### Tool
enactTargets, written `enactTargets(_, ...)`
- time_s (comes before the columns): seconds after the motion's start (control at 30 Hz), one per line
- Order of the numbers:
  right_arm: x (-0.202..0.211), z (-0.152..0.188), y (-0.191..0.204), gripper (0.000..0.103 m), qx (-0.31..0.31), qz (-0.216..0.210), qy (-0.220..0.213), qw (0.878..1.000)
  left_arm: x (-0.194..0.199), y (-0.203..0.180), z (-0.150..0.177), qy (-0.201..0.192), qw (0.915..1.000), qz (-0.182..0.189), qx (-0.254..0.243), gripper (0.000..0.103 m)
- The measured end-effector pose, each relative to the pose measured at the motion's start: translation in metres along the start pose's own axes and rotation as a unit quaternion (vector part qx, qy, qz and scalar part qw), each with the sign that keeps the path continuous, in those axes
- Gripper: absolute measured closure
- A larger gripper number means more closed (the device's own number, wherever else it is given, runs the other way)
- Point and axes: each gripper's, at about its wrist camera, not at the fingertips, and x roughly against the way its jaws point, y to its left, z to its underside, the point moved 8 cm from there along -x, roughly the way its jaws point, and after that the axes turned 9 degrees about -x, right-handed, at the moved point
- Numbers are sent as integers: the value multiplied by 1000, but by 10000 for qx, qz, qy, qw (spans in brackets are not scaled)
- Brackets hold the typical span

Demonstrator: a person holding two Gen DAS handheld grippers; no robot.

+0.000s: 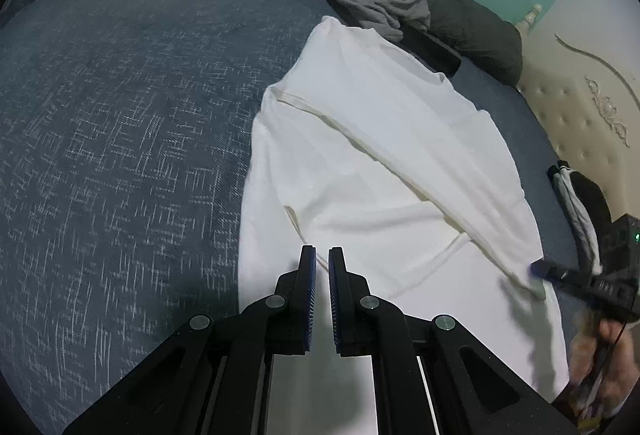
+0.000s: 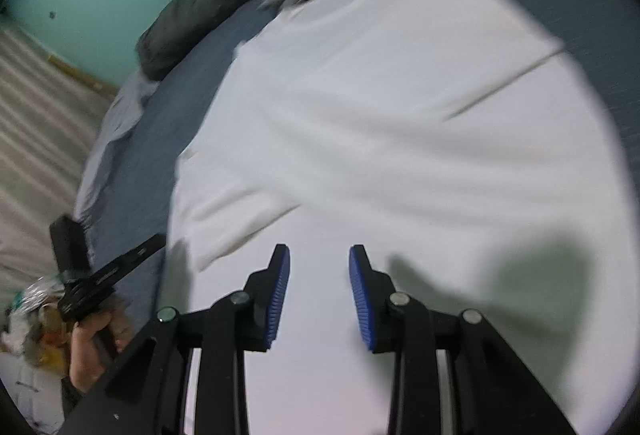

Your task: Fold clothes

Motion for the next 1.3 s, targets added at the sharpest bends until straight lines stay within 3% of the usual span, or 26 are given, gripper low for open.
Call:
enactTargets(0.33, -91, 24, 72, 72, -212, -496, 537, 9971, -18, 13, -15, 119, 9998, 69, -112, 96)
enactTargets(0.53, -116, 26, 91, 72, -369, -399, 584, 9968, -18, 21, -15, 135, 9998, 10, -120, 96)
enactTargets(0.63, -121, 26, 93, 74, -458, -445, 529, 9966, -15, 24, -15, 113, 9999, 35, -60, 96)
enactTargets(0.67, -121, 26, 94, 86, -426, -459, 495, 9968, -14, 24, -15, 103, 9999, 44, -56, 96)
enactTargets(0.73, -120, 25, 97, 99, -364, -485, 428, 9972, -14, 24, -15, 98, 9999, 54, -58, 96)
enactTargets(1.03, -107, 37, 92, 101, -379, -420, 344, 9978, -14, 17, -19, 31, 9997, 220, -104, 96)
enactTargets(1.3, -112, 42, 81, 101, -592, -501, 409, 9962, -32, 2, -13, 275, 9983, 209, -460, 96)
